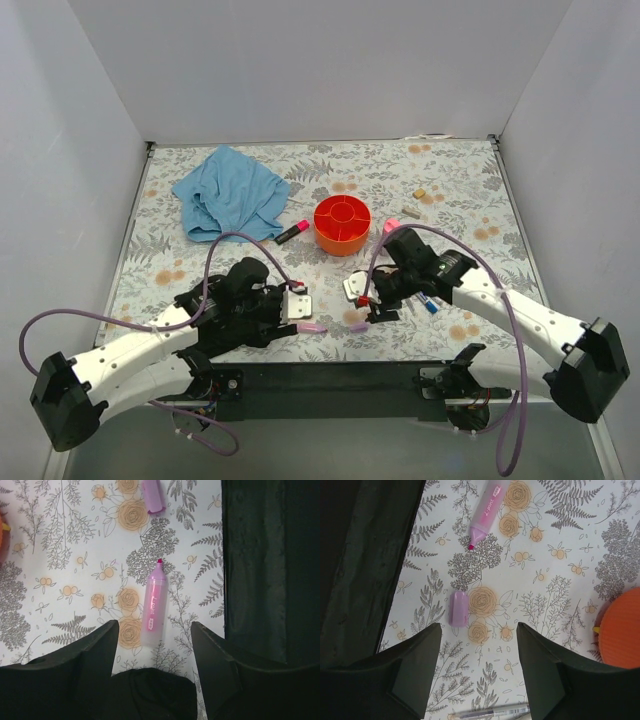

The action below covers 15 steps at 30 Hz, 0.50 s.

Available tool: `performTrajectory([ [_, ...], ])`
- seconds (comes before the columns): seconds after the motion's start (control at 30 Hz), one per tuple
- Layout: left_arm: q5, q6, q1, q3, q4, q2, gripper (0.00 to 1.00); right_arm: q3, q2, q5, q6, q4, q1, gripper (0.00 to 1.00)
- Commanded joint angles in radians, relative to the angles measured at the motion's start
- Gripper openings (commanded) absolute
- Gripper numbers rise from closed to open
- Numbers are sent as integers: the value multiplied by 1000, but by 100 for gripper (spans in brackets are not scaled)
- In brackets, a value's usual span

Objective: Sort the stationery into containers
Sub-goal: Pick up the pen from the center of the board.

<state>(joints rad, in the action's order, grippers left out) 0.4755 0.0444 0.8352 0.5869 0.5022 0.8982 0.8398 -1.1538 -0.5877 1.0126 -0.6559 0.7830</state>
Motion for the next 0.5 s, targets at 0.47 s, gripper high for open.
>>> performTrajectory([
  [0.47, 124, 37, 2, -170, -318, 113, 50, -87, 181, -17, -227, 143, 4, 74],
])
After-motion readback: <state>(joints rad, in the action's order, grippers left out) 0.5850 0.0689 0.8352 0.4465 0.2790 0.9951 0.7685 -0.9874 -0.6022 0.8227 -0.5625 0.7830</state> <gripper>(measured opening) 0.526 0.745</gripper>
